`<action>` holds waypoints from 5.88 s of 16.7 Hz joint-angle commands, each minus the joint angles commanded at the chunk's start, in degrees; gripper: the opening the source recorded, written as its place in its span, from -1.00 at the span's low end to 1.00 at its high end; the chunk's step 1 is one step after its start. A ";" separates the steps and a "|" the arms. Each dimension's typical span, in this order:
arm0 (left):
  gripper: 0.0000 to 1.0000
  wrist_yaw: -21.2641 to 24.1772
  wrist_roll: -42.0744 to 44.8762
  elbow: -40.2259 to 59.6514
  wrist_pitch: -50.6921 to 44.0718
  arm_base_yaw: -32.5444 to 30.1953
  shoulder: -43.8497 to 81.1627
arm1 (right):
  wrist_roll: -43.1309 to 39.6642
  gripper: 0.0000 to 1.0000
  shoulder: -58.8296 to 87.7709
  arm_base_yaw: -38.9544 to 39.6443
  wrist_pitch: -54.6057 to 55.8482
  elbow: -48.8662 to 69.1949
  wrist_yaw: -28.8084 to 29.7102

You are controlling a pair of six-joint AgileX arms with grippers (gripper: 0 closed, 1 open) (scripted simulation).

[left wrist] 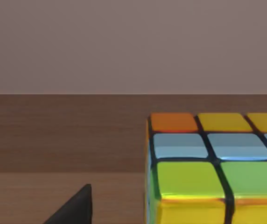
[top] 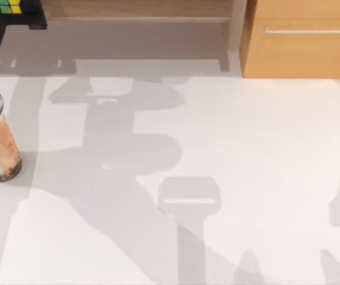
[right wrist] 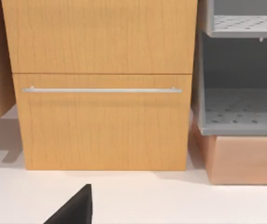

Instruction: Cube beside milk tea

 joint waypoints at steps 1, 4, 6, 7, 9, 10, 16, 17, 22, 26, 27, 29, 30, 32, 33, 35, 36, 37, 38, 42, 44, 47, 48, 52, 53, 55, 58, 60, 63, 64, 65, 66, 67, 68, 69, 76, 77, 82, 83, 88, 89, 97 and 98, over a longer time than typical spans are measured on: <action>1.00 0.04 -0.01 0.82 0.36 0.02 1.31 | 0.00 1.00 0.00 0.00 0.00 0.00 0.00; 1.00 0.08 -0.03 1.32 0.87 0.03 2.59 | 0.00 1.00 0.00 0.00 0.00 0.00 0.00; 1.00 0.08 -0.03 1.32 0.87 0.03 2.59 | 0.00 1.00 0.00 0.00 0.00 0.00 0.00; 0.85 0.08 -0.03 1.32 0.87 0.03 2.59 | 0.00 1.00 0.00 0.00 0.00 0.00 0.00; 0.55 0.08 -0.03 1.32 0.87 0.03 2.59 | 0.00 1.00 0.00 0.00 0.00 0.00 0.00; 0.40 0.08 -0.03 1.32 0.87 0.03 2.59 | 0.00 1.00 0.00 0.00 0.00 0.00 0.00; -0.51 0.08 -0.03 1.32 0.87 0.03 2.59 | 0.00 1.00 0.00 0.00 0.00 0.00 0.00; -0.66 0.08 -0.03 1.32 0.87 0.03 2.59 | 0.00 1.00 0.00 0.00 0.00 0.00 0.00; -1.00 0.08 -0.03 1.32 0.87 0.03 2.59 | 0.00 1.00 0.00 0.00 0.00 0.00 0.00; -1.00 0.08 -0.03 1.32 0.87 0.03 2.59 | 0.00 1.00 0.00 0.00 0.00 0.00 0.00; -1.00 0.08 -0.03 1.32 0.87 0.03 2.59 | 0.00 1.00 0.00 0.00 0.00 0.00 0.00; -1.00 -0.09 0.06 1.31 0.98 0.07 2.46 | 0.00 1.00 0.00 0.00 0.00 0.00 0.00; -1.00 -0.67 0.02 1.53 1.41 0.01 2.18 | 0.00 1.00 0.00 0.00 0.00 0.00 0.00; -1.00 -2.19 0.06 2.18 2.51 -0.30 1.11 | 0.00 1.00 0.00 0.00 0.00 0.00 0.00; -1.00 -2.80 0.14 2.45 2.80 -0.50 0.53 | 0.00 1.00 0.00 0.00 0.00 0.00 0.00; -1.00 -3.24 0.22 2.69 2.63 -0.76 0.07 | 0.00 1.00 0.00 0.00 0.00 0.00 0.00; -1.00 -2.97 0.24 2.66 2.16 -0.81 0.19 | 0.00 1.00 0.00 0.00 0.00 0.00 0.00; -1.00 -2.42 0.22 2.51 1.48 -0.70 0.38 | 0.00 1.00 0.00 0.00 0.00 0.00 0.00; -1.00 -1.71 0.16 2.23 0.68 -0.43 0.56 | 0.00 1.00 0.00 0.00 0.00 0.00 0.00; -1.00 0.04 0.08 1.73 -1.10 0.09 1.04 | 0.00 1.00 0.00 0.00 0.00 0.00 0.00; -1.00 -0.08 0.18 1.86 -0.99 -0.08 0.85 | 0.00 1.00 0.00 0.00 0.00 0.00 0.00; -1.00 0.26 1.21 2.74 -2.73 0.09 -0.48 | 0.00 1.00 0.00 0.00 0.00 0.00 0.00; -1.00 0.53 2.21 3.57 -4.51 0.38 -1.61 | 0.00 1.00 0.00 0.00 0.00 0.00 0.00; -1.00 1.62 8.16 8.66 -17.70 2.92 -7.49 | 0.00 1.00 0.00 0.00 0.00 0.00 0.00; -1.00 1.83 9.91 10.21 -22.39 3.84 -8.99 | 0.00 1.00 0.00 0.00 0.00 0.00 0.00; -1.00 2.15 13.42 13.53 -33.05 5.99 -11.67 | 0.00 1.00 0.00 0.00 0.00 0.00 0.00; -1.00 2.34 18.23 18.95 -51.12 9.56 -14.26 | 0.00 1.00 0.00 0.00 0.00 0.00 0.00; -1.00 2.20 20.81 22.56 -63.88 11.95 -14.47 | 0.00 1.00 0.00 0.00 0.00 0.00 0.00; -1.00 1.41 23.45 27.29 -82.87 15.45 -12.38 | 0.00 1.00 0.00 0.00 0.00 0.00 0.00; -1.00 1.00 23.97 28.55 -88.88 16.59 -11.19 | 0.00 1.00 0.00 0.00 0.00 0.00 0.00; -1.00 0.55 24.30 29.63 -94.57 17.71 -9.83 | 0.00 1.00 0.00 0.00 0.00 0.00 0.00; -1.00 0.07 24.47 30.54 -99.84 18.79 -8.38 | 0.00 1.00 0.00 0.00 0.00 0.00 0.00; -1.00 -0.42 24.50 31.30 -104.66 19.81 -6.86 | 0.00 1.00 0.00 0.00 0.00 0.00 0.00; -1.00 -0.89 24.40 31.91 -108.96 20.73 -5.37 | 0.00 1.00 0.00 0.00 0.00 0.00 0.00; -1.00 -1.32 24.21 32.36 -112.70 21.49 -3.91 | 0.00 1.00 0.00 0.00 0.00 0.00 0.00; -1.00 -2.35 23.04 32.83 -122.35 22.36 0.82 | 0.00 1.00 0.00 0.00 0.00 0.00 0.00; -1.00 -2.35 23.04 32.83 -122.35 22.36 0.82 | 0.00 1.00 0.00 0.00 0.00 0.00 0.00; -1.00 -2.31 23.22 32.62 -121.97 22.41 0.51 | 0.00 1.00 0.00 0.00 0.00 0.00 0.00; -1.00 -2.29 23.26 32.53 -121.76 22.60 0.39 | 0.00 1.00 0.00 0.00 0.00 0.00 0.00; -1.00 -2.17 23.38 32.09 -120.38 23.52 -0.61 | 0.00 1.00 0.00 0.00 0.00 0.00 0.00; -1.00 -2.15 23.38 32.04 -120.11 23.61 -0.84 | 0.00 1.00 0.00 0.00 0.00 0.00 0.00; -1.00 -2.22 23.18 31.82 -118.25 23.30 -1.00 | 0.00 1.00 0.00 0.00 0.00 0.00 0.00; -1.00 -2.26 23.16 31.63 -118.18 23.16 -0.65 | 0.00 1.00 0.00 0.00 0.00 0.00 0.00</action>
